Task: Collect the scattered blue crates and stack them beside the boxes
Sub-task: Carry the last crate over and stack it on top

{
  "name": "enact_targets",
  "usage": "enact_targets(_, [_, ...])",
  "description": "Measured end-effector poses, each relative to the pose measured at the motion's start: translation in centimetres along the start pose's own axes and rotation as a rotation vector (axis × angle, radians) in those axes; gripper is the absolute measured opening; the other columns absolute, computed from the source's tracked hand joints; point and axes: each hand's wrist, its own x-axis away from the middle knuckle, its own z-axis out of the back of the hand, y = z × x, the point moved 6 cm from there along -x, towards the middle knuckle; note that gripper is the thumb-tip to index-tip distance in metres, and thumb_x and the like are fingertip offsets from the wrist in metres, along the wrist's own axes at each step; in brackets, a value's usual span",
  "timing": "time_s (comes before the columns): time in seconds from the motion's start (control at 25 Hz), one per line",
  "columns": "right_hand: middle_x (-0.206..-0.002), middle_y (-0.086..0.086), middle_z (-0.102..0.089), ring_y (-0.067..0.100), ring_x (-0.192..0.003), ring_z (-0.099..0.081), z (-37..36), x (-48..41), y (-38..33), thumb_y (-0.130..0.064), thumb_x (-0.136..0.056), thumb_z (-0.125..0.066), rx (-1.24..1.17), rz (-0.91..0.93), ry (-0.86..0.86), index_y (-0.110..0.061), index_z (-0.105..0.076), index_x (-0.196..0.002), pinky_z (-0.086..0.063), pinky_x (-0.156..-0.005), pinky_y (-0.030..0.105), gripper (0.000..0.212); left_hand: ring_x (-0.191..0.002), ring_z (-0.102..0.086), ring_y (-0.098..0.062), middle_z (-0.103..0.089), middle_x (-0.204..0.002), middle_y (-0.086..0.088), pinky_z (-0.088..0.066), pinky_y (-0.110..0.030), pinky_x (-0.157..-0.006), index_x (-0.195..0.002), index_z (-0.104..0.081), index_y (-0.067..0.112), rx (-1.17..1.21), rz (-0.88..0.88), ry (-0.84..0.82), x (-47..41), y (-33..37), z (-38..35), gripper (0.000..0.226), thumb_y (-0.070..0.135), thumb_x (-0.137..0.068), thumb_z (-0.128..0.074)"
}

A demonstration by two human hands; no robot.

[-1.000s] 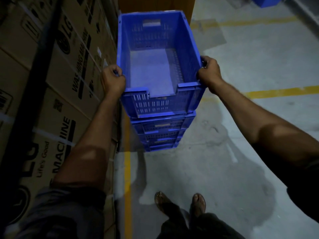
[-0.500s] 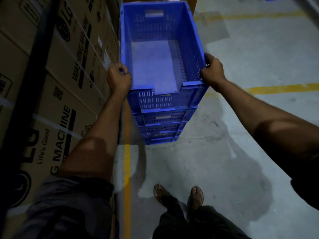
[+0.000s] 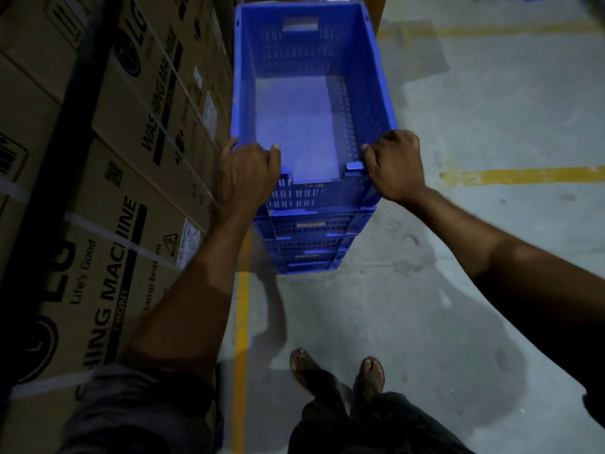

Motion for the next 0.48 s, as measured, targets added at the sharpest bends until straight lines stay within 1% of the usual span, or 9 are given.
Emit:
enact_targets(0.04, [-0.069, 0.01, -0.065, 0.033, -0.088, -0.058, 0.1, 0.1, -0.2, -0.032, -0.101, -0.032, 0.021, 0.009, -0.011, -0.016, -0.056, -0.064, -0.038, -0.089, 0.043, 0.047, -0.07, -0.061, -0.032, -0.064, -0.066, -0.011, -0.033, -0.043, -0.113, -0.062, -0.051, 0.013, -0.073, 0.002, -0.002, 0.1, 0.1, 0.1, 0.054, 0.038, -0.105, -0.03])
enact_targets(0.08, [-0.069, 0.01, -0.066, 0.033, -0.089, -0.058, 0.0, -0.3, -0.2, -0.031, -0.102, -0.032, 0.048, 0.019, -0.034, -0.015, -0.057, -0.063, -0.037, -0.09, 0.043, 0.049, -0.068, -0.06, -0.032, -0.062, -0.062, -0.012, -0.031, -0.044, -0.115, -0.061, -0.047, 0.013, -0.125, -0.006, -0.021, 0.1, 0.2, 0.3, 0.054, 0.037, -0.105, -0.027])
enact_targets(0.16, [-0.073, 0.013, -0.068, 0.034, -0.091, -0.058, -0.2, -1.1, 0.0, -0.034, -0.104, -0.033, 0.068, 0.066, -0.134, -0.013, -0.06, -0.065, -0.035, -0.091, 0.043, 0.052, -0.068, -0.06, -0.034, -0.061, -0.059, -0.013, -0.029, -0.045, -0.117, -0.059, -0.046, 0.011, -0.16, -0.015, -0.109, -0.2, 0.3, 0.4, 0.056, 0.036, -0.105, -0.026])
enact_targets(0.24, [-0.078, 0.013, -0.067, 0.034, -0.092, -0.058, -0.2, -1.6, 1.2, -0.042, -0.106, -0.031, -0.062, 0.113, -0.201, -0.018, -0.06, -0.068, -0.034, -0.087, 0.038, 0.053, -0.07, -0.061, -0.037, -0.062, -0.061, -0.016, -0.026, -0.047, -0.118, -0.058, -0.048, 0.008, -0.162, -0.003, -0.168, -0.6, 0.6, 0.3, 0.057, 0.033, -0.105, -0.028])
enact_targets(0.32, [-0.09, 0.008, -0.069, 0.03, -0.095, -0.059, 0.2, -1.9, 3.5, -0.047, -0.105, -0.028, -0.252, 0.116, -0.223, -0.019, -0.066, -0.08, -0.039, -0.086, 0.035, 0.054, -0.076, -0.064, -0.037, -0.067, -0.071, -0.016, -0.026, -0.048, -0.118, -0.062, -0.057, 0.007, -0.135, -0.011, -0.217, -1.0, 2.3, 0.4, 0.057, 0.032, -0.103, -0.027])
enact_targets(0.36, [-0.1, 0.006, -0.069, 0.03, -0.101, -0.059, 0.4, -2.2, 4.8, -0.048, -0.104, -0.025, -0.275, 0.132, -0.2, -0.018, -0.07, -0.09, -0.042, -0.09, 0.038, 0.055, -0.078, -0.064, -0.037, -0.069, -0.076, -0.015, -0.032, -0.047, -0.113, -0.066, -0.063, 0.008, -0.086, -0.05, -0.225, -1.2, 4.2, 0.4, 0.056, 0.033, -0.102, -0.028])
enact_targets(0.44, [-0.126, 0.005, -0.063, 0.031, -0.116, -0.054, 0.1, -3.2, 6.8, -0.047, -0.102, -0.023, -0.211, 0.176, -0.175, -0.018, -0.07, -0.108, -0.04, -0.102, 0.042, 0.055, -0.078, -0.064, -0.039, -0.07, -0.08, -0.015, -0.047, -0.045, -0.089, -0.075, -0.068, 0.01, 0.107, -0.152, -0.237, -1.3, 9.4, 0.0, 0.049, 0.035, -0.101, -0.035])
enact_targets(0.48, [-0.135, 0.005, -0.058, 0.032, -0.119, -0.051, -0.3, -3.6, 7.2, -0.045, -0.101, -0.024, -0.182, 0.21, -0.177, -0.018, -0.068, -0.114, -0.039, -0.105, 0.042, 0.054, -0.078, -0.064, -0.038, -0.07, -0.08, -0.014, -0.049, -0.045, -0.079, -0.079, -0.067, 0.012, 0.204, -0.168, -0.265, -1.2, 12.0, -0.3, 0.047, 0.039, -0.101, -0.036])
